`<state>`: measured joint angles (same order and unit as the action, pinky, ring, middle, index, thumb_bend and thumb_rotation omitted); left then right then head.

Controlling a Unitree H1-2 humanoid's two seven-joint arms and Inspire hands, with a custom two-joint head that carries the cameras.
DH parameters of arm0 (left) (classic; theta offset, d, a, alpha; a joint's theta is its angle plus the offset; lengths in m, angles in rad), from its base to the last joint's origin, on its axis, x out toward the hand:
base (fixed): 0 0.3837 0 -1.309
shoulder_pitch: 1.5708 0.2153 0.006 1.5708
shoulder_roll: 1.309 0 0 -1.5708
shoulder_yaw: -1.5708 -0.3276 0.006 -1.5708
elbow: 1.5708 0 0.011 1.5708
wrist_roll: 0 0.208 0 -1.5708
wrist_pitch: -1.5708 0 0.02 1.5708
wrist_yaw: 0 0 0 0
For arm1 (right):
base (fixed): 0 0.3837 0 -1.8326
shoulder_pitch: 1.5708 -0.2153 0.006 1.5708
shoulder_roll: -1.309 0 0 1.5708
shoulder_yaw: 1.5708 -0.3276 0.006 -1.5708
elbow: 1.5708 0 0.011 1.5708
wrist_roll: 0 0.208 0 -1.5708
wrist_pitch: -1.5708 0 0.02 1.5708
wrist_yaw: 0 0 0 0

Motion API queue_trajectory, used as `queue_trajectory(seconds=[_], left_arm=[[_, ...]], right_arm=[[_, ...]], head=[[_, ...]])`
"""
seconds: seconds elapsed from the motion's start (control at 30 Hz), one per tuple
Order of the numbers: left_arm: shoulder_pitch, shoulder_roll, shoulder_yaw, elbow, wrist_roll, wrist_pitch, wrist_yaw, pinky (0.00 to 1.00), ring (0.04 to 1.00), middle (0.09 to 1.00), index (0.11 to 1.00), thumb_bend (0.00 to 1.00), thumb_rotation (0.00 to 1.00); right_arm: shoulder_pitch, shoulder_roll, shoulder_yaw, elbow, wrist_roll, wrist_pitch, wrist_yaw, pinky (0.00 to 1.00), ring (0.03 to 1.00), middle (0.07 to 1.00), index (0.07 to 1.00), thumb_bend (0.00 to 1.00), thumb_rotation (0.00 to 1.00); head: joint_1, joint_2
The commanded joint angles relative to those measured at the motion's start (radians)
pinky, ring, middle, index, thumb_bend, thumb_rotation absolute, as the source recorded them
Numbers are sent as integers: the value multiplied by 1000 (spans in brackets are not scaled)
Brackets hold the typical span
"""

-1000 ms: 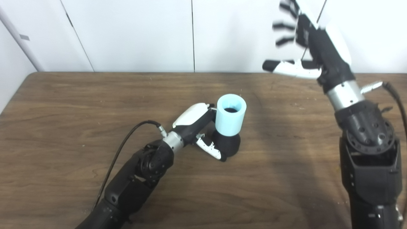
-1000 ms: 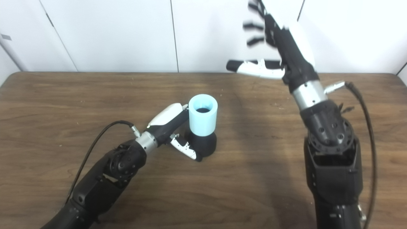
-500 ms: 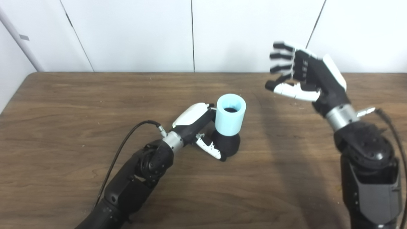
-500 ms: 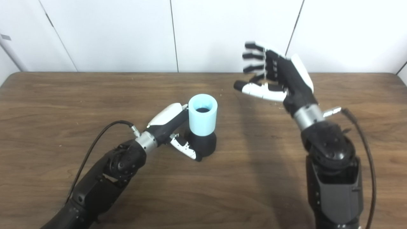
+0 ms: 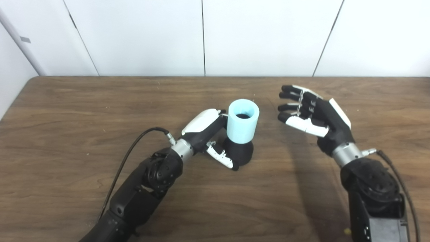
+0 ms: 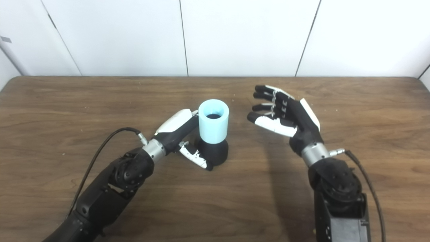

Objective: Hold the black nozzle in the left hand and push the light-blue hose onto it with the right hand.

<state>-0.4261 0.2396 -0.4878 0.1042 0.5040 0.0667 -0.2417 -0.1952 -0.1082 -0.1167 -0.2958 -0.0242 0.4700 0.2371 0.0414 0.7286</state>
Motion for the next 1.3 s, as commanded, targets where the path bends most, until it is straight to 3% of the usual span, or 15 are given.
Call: queue_trajectory(seconds=[0.0,0.1,0.13,0.17,0.27,0.33,0.47,0.7,1.03,1.13,1.2,1.23,1.27], left_arm=[[53,16,-24,38,13,48,-71,1000,620,435,509,524,0],[57,16,-19,35,9,46,-70,1000,618,466,506,525,0],[56,16,-17,40,6,49,-73,1000,649,582,608,737,37],[55,15,-16,43,3,51,-75,1000,725,689,703,829,79],[46,20,-27,34,16,92,-104,1000,927,911,897,971,196],[40,24,-37,26,31,115,-121,1000,985,982,964,996,251],[36,29,-51,12,60,142,-127,1000,1000,1000,999,1000,300],[38,30,-47,14,80,131,-99,1000,1000,1000,1000,1000,327],[45,34,-16,6,62,128,-79,1000,1000,1000,1000,1000,319],[52,40,27,-20,12,114,-77,1000,1000,1000,1000,1000,266],[67,35,80,-21,-38,63,-36,1000,998,979,981,906,188],[77,29,109,-21,-59,36,-7,983,957,928,919,821,144],[92,15,146,-28,-80,20,28,875,885,861,843,715,92]], right_arm=[[-30,5,-20,-10,32,0,-39,545,688,804,785,625,252],[-24,19,-23,-3,48,0,-77,550,696,807,784,629,252],[-19,23,-15,-7,41,-1,-89,547,691,806,783,635,251],[-15,25,-9,-11,35,-1,-99,553,693,806,782,638,250],[-9,9,12,-16,24,-1,-108,550,693,811,782,641,248],[-7,0,19,-19,27,-1,-109,546,692,814,783,641,248],[-4,-9,21,-23,41,-1,-108,546,687,815,783,644,250],[0,-19,32,-22,44,-1,-116,538,685,815,784,649,255],[-5,-25,32,-24,70,-1,-122,534,685,814,789,675,260],[-6,-28,28,-25,89,-1,-125,539,681,812,790,673,251],[-7,-31,28,-23,97,-1,-127,540,682,813,791,673,248],[-7,-33,28,-22,99,-1,-128,541,684,815,791,672,247],[-7,-34,28,-21,101,-1,-129,541,685,817,793,669,242]], head=[[0,1],[-1,3],[-1,3],[-1,3],[0,2],[0,2],[0,2],[-2,5],[-1,3],[1,0],[6,-1],[7,-3],[7,-3]])
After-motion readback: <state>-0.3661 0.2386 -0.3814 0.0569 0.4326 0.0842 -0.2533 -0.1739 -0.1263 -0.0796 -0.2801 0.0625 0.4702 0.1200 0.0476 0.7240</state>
